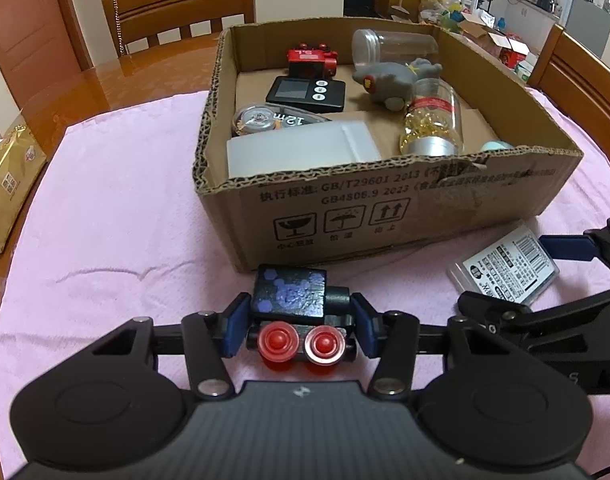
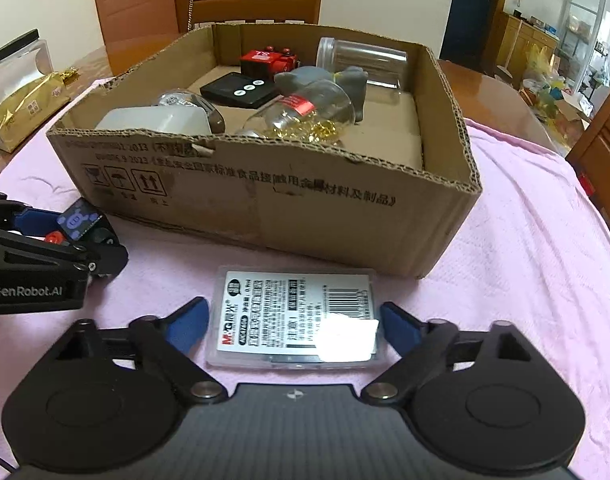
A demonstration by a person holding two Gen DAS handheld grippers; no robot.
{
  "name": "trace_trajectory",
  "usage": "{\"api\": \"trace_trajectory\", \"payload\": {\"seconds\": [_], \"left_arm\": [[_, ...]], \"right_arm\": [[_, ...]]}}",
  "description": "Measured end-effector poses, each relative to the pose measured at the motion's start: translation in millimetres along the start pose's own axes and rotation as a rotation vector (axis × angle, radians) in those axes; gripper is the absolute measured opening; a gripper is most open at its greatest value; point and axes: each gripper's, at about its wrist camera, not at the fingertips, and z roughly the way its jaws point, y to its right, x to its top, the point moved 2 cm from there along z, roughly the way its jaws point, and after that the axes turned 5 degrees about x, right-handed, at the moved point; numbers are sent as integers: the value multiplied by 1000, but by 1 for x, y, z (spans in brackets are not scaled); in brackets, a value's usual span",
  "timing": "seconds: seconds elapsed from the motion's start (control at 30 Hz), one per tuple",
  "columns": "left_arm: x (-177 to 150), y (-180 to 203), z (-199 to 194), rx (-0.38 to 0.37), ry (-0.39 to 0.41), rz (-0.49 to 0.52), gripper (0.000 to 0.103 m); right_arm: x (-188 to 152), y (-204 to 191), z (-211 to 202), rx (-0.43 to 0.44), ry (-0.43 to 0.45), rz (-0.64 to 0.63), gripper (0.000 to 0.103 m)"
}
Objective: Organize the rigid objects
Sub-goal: 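Grasp the blue-and-red toy block with left while right grasps the refill pack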
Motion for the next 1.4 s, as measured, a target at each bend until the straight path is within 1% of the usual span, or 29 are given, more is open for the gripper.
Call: {"api": "trace_trajectory", "payload": {"seconds": [0.27,0.6,0.93,1.1,1.27,1.4], "left_arm": [[0,2,-1,-28,-23,36,50],[-5,6,-9,-77,-52,104,50],[-2,6,-38,-130,-63,199,50],[6,8,-62,-168,-46,245,50],[19,14,-81,-210,-24,261,50],[38,17,-90,-207,25,276,50]], "right_arm": [[0,-2,-2,-2,-20,-9,93],[1,-1,-13,54,-56,-48,93],[4,8,-34,110,-80,-96,92],[13,19,-55,136,-76,-103,92],[25,25,-74,176,-70,-122,92],[36,27,-86,197,-49,-143,92]]}}
